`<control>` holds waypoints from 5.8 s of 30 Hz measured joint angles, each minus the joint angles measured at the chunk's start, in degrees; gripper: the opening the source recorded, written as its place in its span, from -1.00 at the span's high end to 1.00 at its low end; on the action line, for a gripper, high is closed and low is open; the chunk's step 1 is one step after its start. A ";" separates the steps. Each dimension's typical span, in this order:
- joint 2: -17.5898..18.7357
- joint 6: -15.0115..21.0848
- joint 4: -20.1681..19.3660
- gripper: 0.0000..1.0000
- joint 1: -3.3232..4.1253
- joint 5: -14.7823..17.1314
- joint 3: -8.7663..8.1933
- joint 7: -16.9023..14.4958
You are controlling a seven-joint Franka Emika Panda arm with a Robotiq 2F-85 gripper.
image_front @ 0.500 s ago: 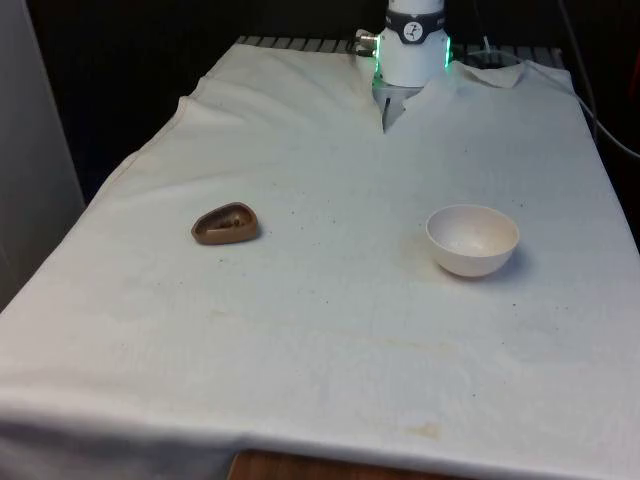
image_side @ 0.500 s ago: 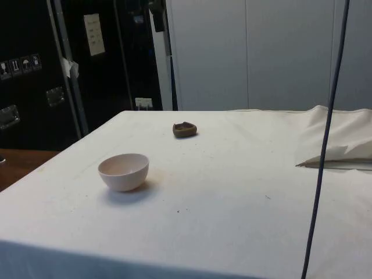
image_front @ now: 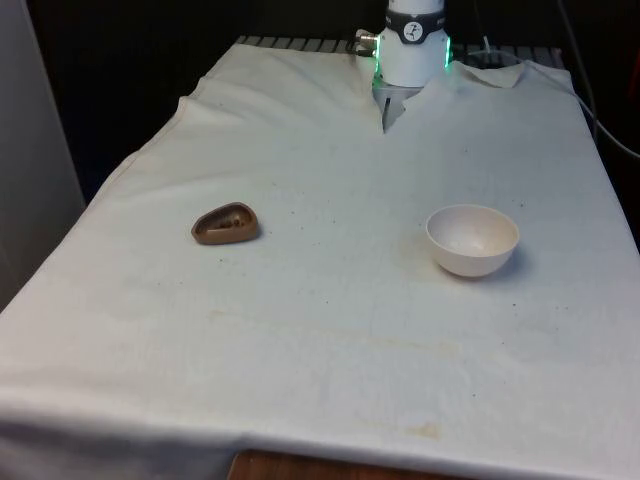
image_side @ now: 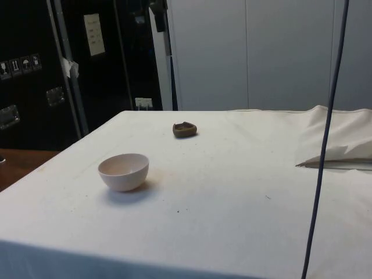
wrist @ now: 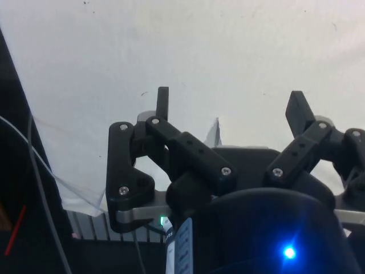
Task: Pour the coffee beans from the cup into the bowl.
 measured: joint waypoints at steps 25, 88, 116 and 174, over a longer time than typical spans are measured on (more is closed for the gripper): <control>-3.44 2.18 -3.78 -1.00 -0.34 -0.63 -3.38 -2.41; 1.83 17.88 -10.20 -1.00 -0.40 -7.16 -9.57 7.96; 7.28 19.08 -7.33 -1.00 -0.46 -5.90 -13.92 9.80; 9.22 19.19 -6.53 -1.00 -0.46 -6.13 -15.01 29.22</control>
